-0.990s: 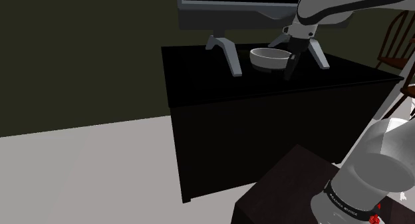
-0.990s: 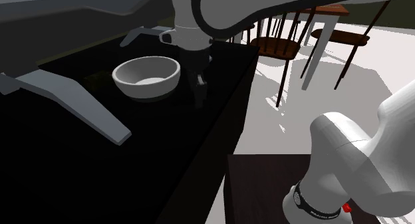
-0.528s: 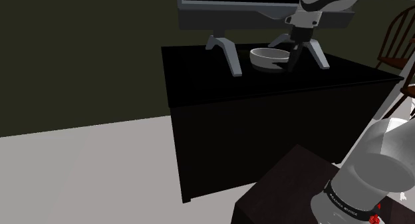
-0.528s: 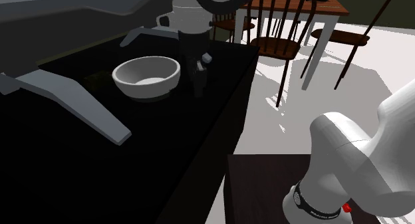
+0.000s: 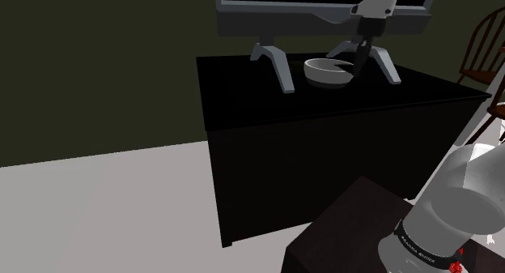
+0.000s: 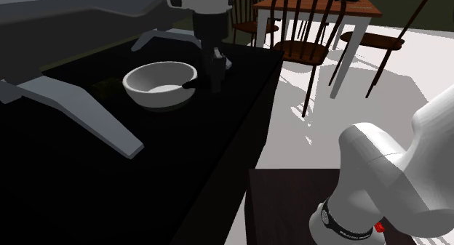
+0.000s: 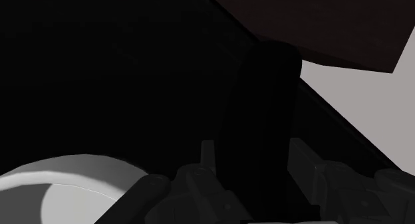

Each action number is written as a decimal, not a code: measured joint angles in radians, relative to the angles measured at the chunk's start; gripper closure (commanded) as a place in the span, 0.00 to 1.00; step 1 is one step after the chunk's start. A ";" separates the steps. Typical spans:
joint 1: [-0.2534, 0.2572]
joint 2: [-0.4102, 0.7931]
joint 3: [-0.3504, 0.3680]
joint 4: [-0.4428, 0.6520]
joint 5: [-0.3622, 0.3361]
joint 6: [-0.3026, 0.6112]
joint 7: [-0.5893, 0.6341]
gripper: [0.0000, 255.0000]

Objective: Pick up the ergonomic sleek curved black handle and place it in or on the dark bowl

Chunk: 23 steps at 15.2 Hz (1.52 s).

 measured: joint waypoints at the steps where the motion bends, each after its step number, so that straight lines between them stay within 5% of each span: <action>1: 0.000 0.001 0.001 0.017 0.001 -0.016 -0.001 1.00; 10: 0.009 0.049 0.000 0.170 0.016 -0.121 -0.015 1.00; 18: 0.004 0.384 -0.114 0.494 0.123 -0.128 -0.150 1.00; 23: -0.062 0.641 -0.165 0.777 0.247 -0.188 -0.243 1.00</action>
